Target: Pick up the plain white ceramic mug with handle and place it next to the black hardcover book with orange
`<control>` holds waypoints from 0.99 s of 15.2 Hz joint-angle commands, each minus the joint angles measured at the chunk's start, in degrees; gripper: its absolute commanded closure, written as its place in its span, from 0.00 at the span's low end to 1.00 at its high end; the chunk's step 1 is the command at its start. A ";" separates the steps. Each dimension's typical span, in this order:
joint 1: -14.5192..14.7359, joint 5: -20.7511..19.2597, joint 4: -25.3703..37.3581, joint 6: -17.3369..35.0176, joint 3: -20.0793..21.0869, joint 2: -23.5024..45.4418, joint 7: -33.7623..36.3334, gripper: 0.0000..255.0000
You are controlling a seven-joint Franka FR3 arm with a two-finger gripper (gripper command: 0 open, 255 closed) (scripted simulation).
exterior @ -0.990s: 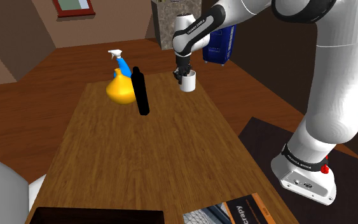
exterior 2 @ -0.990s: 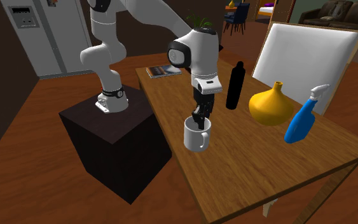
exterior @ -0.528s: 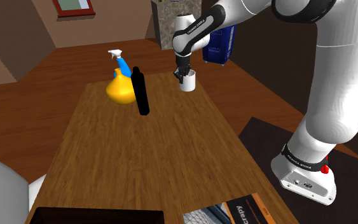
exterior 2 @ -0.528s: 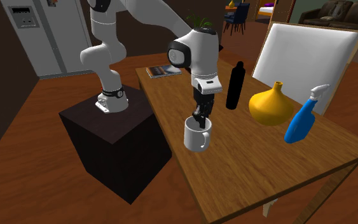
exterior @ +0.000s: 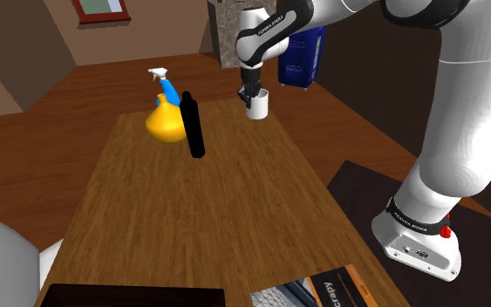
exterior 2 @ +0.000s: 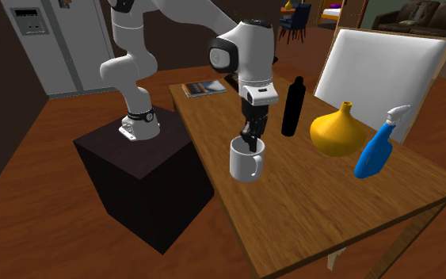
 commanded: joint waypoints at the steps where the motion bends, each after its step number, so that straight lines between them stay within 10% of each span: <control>1: 0.00 -0.01 0.82 -1.34 -0.01 -0.53 -0.02 1.00; 15: 0.04 -0.10 7.43 -11.11 -0.05 -3.69 -0.09 1.00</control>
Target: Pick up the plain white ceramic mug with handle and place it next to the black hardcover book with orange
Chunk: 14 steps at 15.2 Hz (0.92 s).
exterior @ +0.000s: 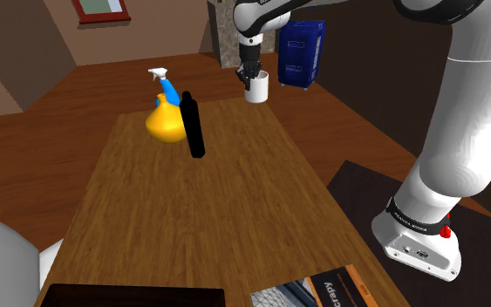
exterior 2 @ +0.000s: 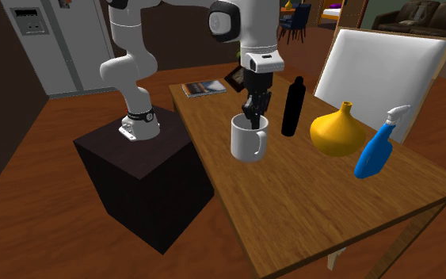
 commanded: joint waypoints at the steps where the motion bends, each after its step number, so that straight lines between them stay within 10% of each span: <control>1: -0.05 0.00 1.09 -1.48 -0.03 -0.39 -0.11 1.00; 11: -0.06 0.00 7.57 -8.71 -0.05 -1.14 -0.20 1.00; 14: 1.44 -0.62 -0.49 -6.74 0.83 -7.19 2.31 1.00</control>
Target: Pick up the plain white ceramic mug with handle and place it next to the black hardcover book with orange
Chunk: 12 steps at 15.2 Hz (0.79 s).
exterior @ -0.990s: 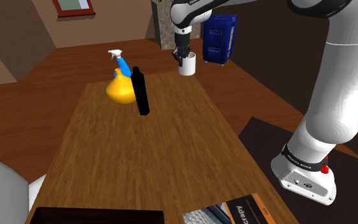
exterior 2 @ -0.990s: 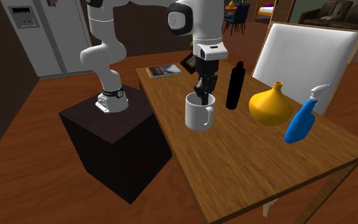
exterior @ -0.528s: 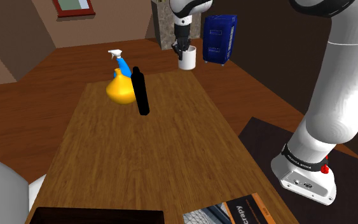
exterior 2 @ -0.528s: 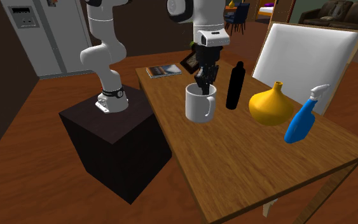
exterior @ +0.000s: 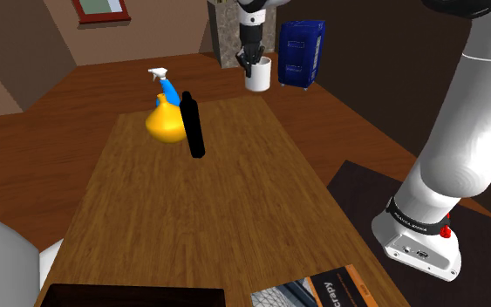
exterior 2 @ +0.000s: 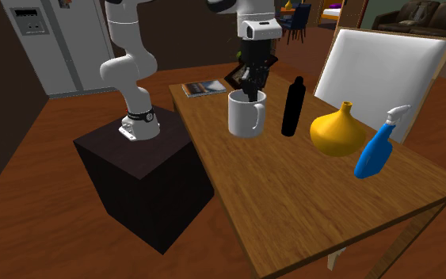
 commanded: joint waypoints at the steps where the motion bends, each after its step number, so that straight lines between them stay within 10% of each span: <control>1: 0.90 -0.32 -4.56 1.02 0.61 -3.54 1.61 1.00; 12: 5.71 -0.35 -25.72 3.20 6.08 -22.24 11.87 1.00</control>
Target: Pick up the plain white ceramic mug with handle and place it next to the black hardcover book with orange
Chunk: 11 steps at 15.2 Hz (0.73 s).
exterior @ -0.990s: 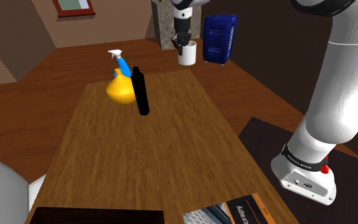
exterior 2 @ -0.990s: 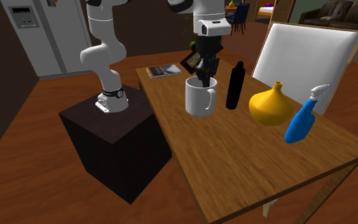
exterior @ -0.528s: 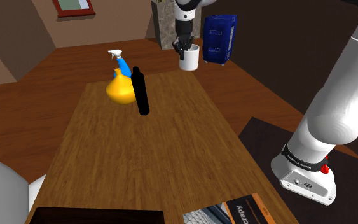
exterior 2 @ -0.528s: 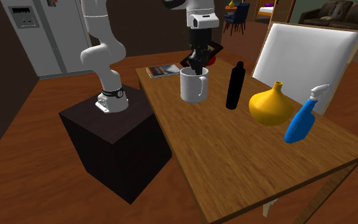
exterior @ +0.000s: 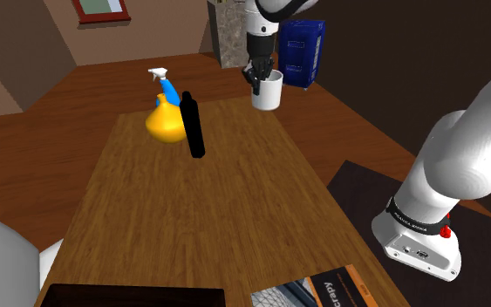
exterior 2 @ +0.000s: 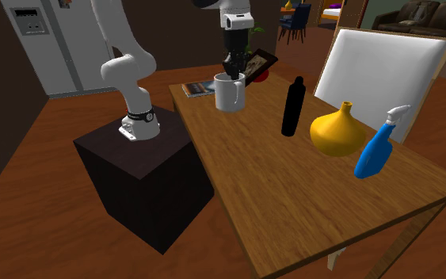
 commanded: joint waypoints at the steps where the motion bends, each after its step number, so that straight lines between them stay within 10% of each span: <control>1: 0.96 0.34 -2.92 -0.19 1.33 -3.07 2.17 1.00; 11: 6.32 4.27 -14.16 -2.58 8.69 -16.62 12.45 1.00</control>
